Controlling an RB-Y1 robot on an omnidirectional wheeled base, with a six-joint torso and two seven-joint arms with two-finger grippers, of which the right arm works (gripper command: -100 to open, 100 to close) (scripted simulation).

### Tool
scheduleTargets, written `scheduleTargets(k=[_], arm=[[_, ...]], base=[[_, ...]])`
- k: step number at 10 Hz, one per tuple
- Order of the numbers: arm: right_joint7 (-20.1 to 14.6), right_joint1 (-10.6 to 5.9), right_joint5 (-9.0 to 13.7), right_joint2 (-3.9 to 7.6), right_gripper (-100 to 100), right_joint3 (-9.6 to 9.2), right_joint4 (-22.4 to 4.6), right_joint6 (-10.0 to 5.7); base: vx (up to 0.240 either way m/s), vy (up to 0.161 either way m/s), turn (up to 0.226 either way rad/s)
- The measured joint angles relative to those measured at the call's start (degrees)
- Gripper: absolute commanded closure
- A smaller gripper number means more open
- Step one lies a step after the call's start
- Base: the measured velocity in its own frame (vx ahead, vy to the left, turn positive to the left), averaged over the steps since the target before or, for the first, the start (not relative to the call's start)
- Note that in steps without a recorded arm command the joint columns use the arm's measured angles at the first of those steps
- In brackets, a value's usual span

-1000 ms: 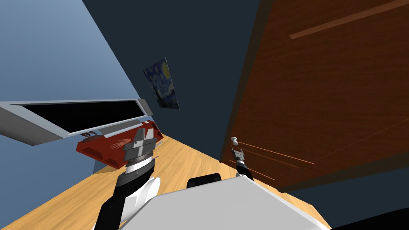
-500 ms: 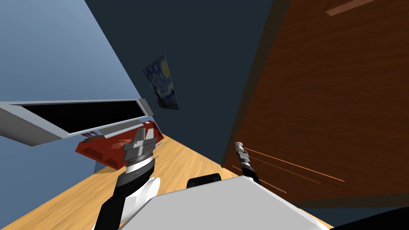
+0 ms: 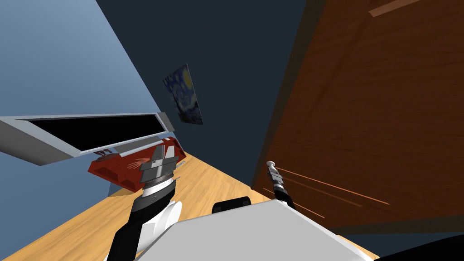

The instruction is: Pull the door open

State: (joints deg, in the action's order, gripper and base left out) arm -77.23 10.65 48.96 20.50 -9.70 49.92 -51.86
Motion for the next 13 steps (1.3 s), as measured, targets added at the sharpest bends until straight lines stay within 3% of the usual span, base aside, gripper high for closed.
scheduleTargets(k=[3,5,9,10,13], arm=[[-0.4,0.64,-0.4,0.78,100,-0.82,1.6,0.25],[-1.5,0.43,-1.2,1.31,100,-2.31,1.0,-0.19],[-3.8,1.77,-2.8,3.11,100,-5.87,2.7,-0.21],[-3.8,1.97,-2.9,3.01,100,-6.17,2.8,0.00],[-5.3,2.78,-3.7,4.38,100,-7.90,3.5,-1.03]], base=[[-0.169,-0.007,0.059],[-0.218,0.003,0.066],[-0.209,-0.005,0.060],[-0.154,-0.028,0.098],[-0.203,-0.016,0.093]])
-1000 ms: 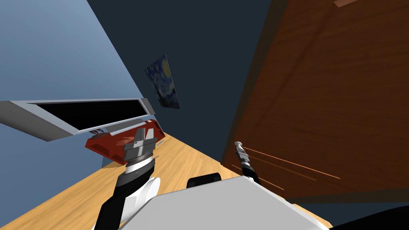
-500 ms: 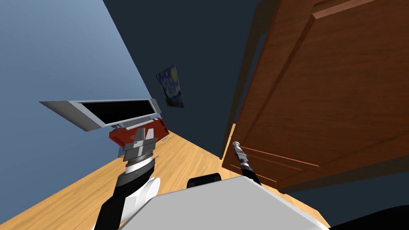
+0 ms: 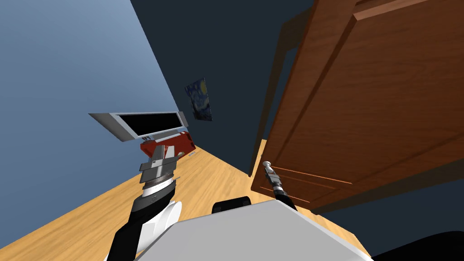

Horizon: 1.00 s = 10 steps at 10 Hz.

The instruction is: Pull the door open

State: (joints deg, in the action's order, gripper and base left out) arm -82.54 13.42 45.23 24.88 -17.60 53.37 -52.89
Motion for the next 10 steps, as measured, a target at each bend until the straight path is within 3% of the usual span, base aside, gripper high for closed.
scheduleTargets(k=[5,7,10], arm=[[-2.9,1.73,-1.6,2.65,100,-3.34,1.1,-1.95],[-3.4,2.29,-1.9,3.02,100,-4.18,1.1,-2.23],[-5.5,3.30,-2.8,4.51,100,-6.21,0.6,-4.65]], base=[[-0.213,-0.010,0.078],[-0.216,-0.017,0.139],[-0.201,-0.046,0.122]])
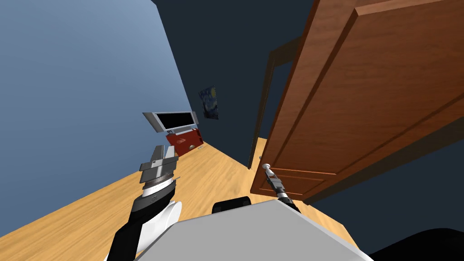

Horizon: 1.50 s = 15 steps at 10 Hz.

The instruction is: Pull the door open

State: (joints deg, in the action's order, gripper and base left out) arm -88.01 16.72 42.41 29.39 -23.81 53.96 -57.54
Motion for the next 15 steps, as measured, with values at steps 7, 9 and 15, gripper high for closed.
scheduleTargets(k=[7,9,15], arm=[[-3.8,1.59,-1.6,3.00,100,-3.65,-1.4,-4.56],[-4.8,1.89,-2.1,3.61,100,-4.83,-2.0,-5.95],[-7.1,2.20,-3.1,5.05,100,-7.04,-3.6,-8.67]], base=[[-0.207,-0.022,0.123],[-0.222,-0.073,0.134],[-0.190,-0.034,0.110]])
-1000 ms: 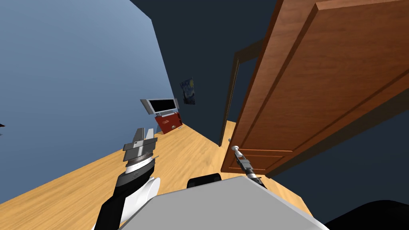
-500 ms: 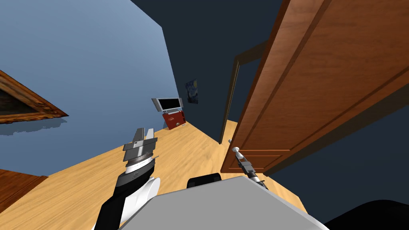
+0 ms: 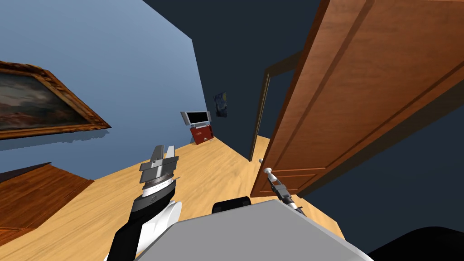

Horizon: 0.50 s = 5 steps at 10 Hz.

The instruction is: Pull the door open

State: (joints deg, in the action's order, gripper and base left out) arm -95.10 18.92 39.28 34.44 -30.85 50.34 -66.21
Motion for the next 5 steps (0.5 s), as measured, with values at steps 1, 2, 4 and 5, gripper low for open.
scheduleTargets(k=[1,2,4,5], arm=[[-0.3,-0.13,-0.2,0.10,100,-0.23,-0.3,-0.32],[-0.7,-0.21,-0.4,0.30,100,-0.54,-0.6,-0.72],[-1.5,-0.53,-0.7,0.78,100,-0.96,-1.6,-1.64],[-2.0,-0.62,-0.9,0.98,100,-1.20,-2.0,-2.01]], base=[[-0.227,-0.071,0.190],[-0.213,-0.023,0.152],[-0.219,-0.026,0.116],[-0.197,-0.064,0.116]])
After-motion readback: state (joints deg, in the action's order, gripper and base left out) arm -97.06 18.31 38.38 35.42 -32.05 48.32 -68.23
